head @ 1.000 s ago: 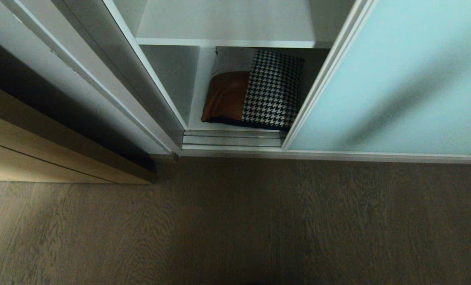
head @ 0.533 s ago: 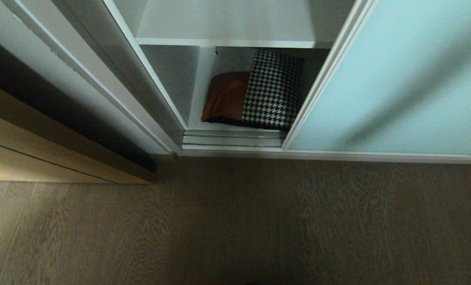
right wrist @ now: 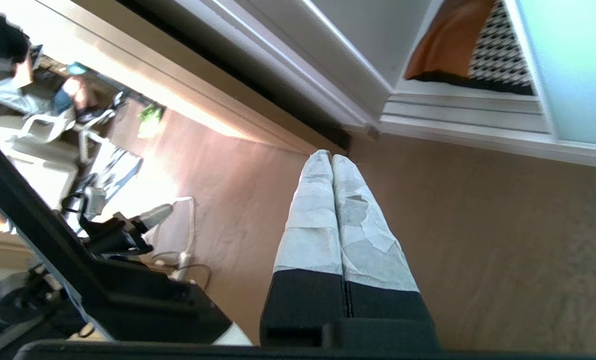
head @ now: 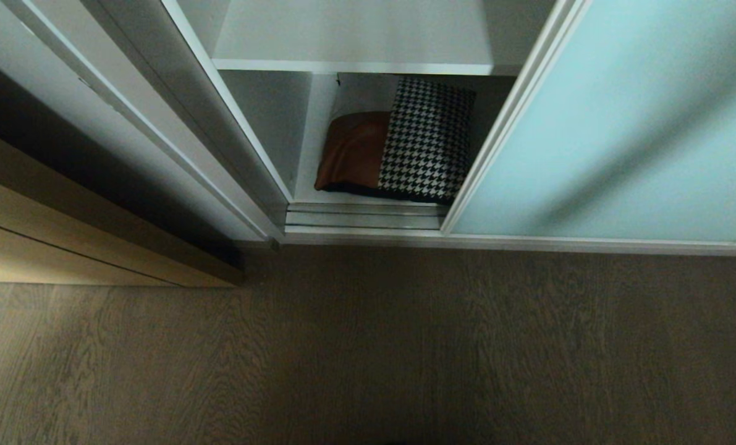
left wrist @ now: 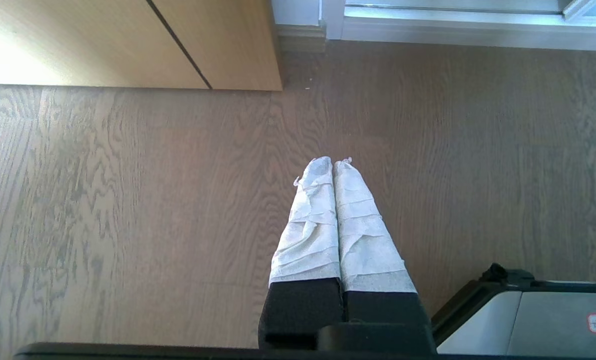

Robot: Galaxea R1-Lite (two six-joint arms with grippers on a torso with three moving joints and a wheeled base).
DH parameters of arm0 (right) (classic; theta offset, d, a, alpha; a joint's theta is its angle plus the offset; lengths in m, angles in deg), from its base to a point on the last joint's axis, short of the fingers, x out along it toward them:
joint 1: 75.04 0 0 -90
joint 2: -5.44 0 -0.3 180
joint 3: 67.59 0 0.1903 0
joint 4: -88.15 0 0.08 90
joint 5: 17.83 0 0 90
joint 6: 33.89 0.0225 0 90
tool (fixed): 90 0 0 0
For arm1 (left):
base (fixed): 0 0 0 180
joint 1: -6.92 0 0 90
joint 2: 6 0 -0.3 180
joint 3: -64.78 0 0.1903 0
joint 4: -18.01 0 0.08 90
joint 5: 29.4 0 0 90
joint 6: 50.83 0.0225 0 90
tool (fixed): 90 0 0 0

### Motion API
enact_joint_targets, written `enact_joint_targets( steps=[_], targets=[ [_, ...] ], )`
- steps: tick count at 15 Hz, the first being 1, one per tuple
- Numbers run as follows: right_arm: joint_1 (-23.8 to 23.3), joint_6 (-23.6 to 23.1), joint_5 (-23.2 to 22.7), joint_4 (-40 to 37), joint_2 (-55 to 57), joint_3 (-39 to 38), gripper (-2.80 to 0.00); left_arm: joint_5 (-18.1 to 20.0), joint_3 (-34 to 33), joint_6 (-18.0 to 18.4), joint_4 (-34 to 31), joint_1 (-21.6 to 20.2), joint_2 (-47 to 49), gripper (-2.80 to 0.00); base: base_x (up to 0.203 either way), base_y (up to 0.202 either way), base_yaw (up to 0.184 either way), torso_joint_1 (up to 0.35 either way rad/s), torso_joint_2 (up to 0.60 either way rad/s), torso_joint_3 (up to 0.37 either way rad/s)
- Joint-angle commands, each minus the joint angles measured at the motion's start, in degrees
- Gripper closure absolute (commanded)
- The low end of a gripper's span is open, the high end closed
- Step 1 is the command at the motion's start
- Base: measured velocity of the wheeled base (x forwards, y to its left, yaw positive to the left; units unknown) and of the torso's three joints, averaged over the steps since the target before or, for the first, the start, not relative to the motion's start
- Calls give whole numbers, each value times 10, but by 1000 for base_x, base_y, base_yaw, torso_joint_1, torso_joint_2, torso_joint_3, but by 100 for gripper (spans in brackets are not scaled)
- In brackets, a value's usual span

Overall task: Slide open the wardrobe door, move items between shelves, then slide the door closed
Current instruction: Open the door

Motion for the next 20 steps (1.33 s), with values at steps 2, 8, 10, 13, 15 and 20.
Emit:
enact_joint_targets(
  steps=[2,8,10,13,15,20],
  targets=[
    [3,24,-35,27,63,22,0,0,-1,0,0,0,2,0,0,0,0,0,0,0],
    [3,70,-94,103,168,62,0,0,-1,0,0,0,2,0,0,0,0,0,0,0],
    [2,71,-93,164,217,61,0,0,-1,0,0,0,2,0,0,0,0,0,0,0],
    [2,70,-92,198,242,63,0,0,-1,0,0,0,2,0,0,0,0,0,0,0],
    [2,71,-92,199,255,91,0,0,-1,0,0,0,2,0,0,0,0,0,0,0],
    [90,72,-83,192,274,135,0,0,-1,0,0,0,2,0,0,0,0,0,0,0]
  ],
)
